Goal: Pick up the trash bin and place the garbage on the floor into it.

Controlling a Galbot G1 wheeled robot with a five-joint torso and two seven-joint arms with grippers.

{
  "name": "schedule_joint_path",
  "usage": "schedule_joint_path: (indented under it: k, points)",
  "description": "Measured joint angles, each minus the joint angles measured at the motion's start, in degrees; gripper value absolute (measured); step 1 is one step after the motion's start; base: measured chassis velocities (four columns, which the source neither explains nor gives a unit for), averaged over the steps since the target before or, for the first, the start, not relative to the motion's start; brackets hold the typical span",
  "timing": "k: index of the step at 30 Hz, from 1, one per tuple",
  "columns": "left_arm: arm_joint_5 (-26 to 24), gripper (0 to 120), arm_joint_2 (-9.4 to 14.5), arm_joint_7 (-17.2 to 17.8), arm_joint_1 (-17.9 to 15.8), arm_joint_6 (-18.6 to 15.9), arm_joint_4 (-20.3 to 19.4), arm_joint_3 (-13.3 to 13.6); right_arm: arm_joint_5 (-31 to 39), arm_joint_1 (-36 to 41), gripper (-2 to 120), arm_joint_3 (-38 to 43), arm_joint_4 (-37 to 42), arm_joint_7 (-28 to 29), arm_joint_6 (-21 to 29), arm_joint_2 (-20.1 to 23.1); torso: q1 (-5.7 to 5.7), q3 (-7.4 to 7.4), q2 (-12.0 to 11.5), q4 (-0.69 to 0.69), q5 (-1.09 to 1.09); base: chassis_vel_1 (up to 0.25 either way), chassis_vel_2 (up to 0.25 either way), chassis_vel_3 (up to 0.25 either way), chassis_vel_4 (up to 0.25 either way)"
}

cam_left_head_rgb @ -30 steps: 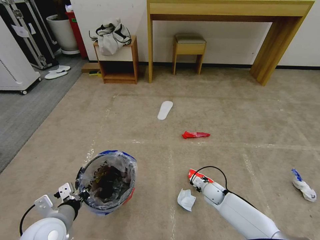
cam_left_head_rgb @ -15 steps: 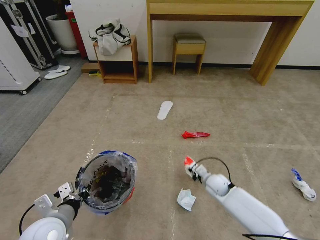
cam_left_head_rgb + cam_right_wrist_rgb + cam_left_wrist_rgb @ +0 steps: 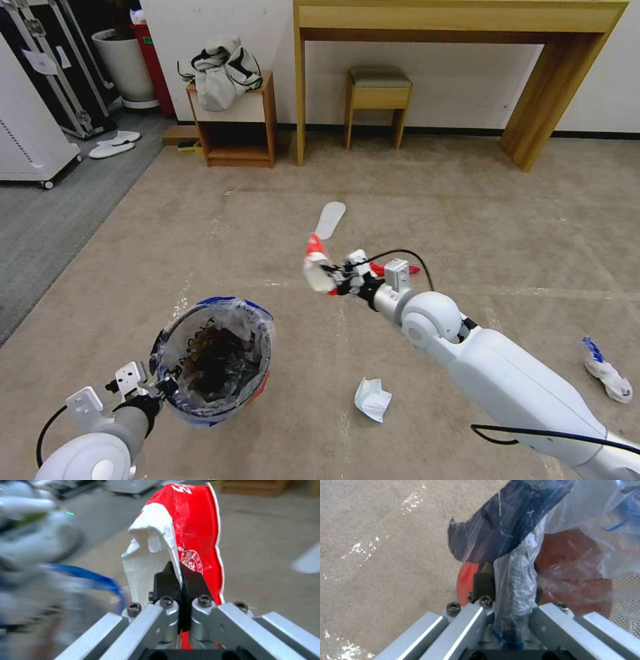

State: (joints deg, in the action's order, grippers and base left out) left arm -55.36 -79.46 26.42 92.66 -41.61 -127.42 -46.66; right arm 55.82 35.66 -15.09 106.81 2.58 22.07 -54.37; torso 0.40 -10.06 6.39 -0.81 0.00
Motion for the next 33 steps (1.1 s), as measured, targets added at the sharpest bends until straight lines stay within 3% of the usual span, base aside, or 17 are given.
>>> schedule_joint_path:
  k: [13,33]
  points:
    - [-0.25,0,0.15,0.15,-0.66,-0.11,0.18,-0.03,16.64,-3.84,0,-7.01,5.17,3.49,2.87,-0.74,0.0,0.0,0.0,-0.01,0.0,0.0,0.0,0.0,0.0]
    - [-0.53,0,0.06,0.37,-1.45,-0.2,0.62,0.1,17.51,-11.09,0,-18.85,1.04,4.08,4.84,-2.93,0.0,0.0,0.0,0.0,0.0,0.0,0.0,0.0,0.0]
